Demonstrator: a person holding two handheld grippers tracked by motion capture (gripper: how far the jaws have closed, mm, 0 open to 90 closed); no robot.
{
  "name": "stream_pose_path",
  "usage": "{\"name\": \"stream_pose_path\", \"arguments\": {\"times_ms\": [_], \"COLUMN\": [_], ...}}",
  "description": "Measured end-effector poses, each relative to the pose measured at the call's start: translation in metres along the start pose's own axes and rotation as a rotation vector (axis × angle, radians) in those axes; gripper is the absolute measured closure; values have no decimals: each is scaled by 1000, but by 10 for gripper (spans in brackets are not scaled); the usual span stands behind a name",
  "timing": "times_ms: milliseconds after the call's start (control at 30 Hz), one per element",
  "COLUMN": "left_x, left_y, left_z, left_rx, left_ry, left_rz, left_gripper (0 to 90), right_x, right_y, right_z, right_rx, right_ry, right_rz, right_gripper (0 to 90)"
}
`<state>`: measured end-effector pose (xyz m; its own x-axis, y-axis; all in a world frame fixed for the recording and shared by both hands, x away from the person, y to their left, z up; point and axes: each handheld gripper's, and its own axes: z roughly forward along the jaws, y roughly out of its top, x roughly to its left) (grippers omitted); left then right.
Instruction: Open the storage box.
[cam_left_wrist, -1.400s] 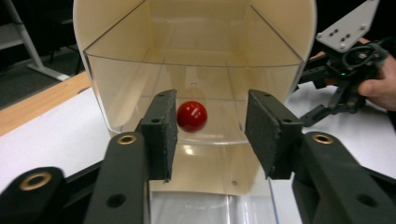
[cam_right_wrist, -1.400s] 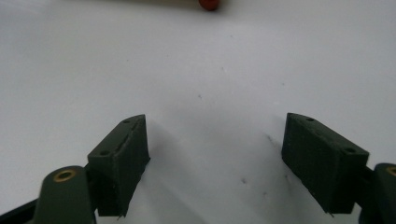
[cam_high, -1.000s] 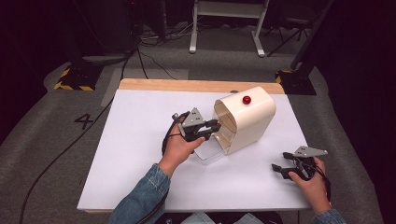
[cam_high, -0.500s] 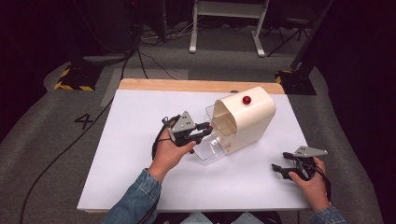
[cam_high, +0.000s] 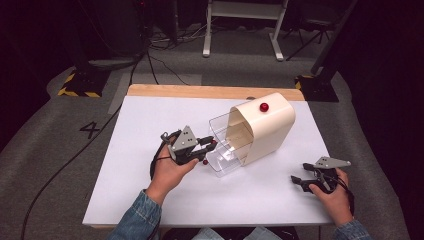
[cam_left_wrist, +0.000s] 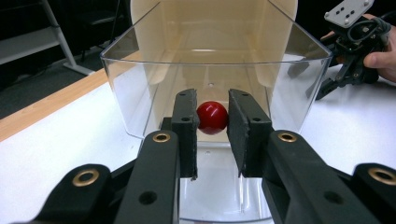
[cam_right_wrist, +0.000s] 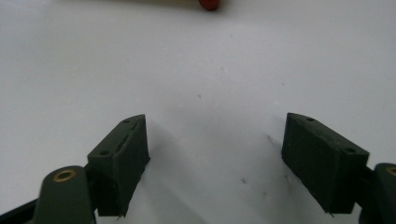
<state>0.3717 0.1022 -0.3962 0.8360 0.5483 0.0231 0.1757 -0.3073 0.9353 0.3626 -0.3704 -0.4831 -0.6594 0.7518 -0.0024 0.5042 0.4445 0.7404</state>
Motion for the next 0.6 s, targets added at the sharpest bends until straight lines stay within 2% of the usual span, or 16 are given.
{"name": "stream_pose_path", "arguments": {"times_ms": [133,167,200,267,300,367,600], "left_x": [2,4,5,4,2,-1,3], "left_y": [-2,-2,-2,-3,-4,-7,-19], "left_z": [-7,-11,-13,-13,-11,-8,-14], "left_rx": [-11,-24,-35,-15,-8,11,19], "left_ry": [-1,-4,-8,6,3,-11,17], "left_rz": [-15,-29,-33,7,10,0,-34], "left_gripper": [745,900,888,855,831,826,717], "right_x": [0,0,0,0,0,0,0], "right_y": [0,0,0,0,0,0,0], "right_z": [0,0,0,0,0,0,0], "right_rx": [0,0,0,0,0,0,0], "right_ry": [0,0,0,0,0,0,0], "right_rz": [0,0,0,0,0,0,0], "right_gripper": [231,231,231,231,231,230,231]}}
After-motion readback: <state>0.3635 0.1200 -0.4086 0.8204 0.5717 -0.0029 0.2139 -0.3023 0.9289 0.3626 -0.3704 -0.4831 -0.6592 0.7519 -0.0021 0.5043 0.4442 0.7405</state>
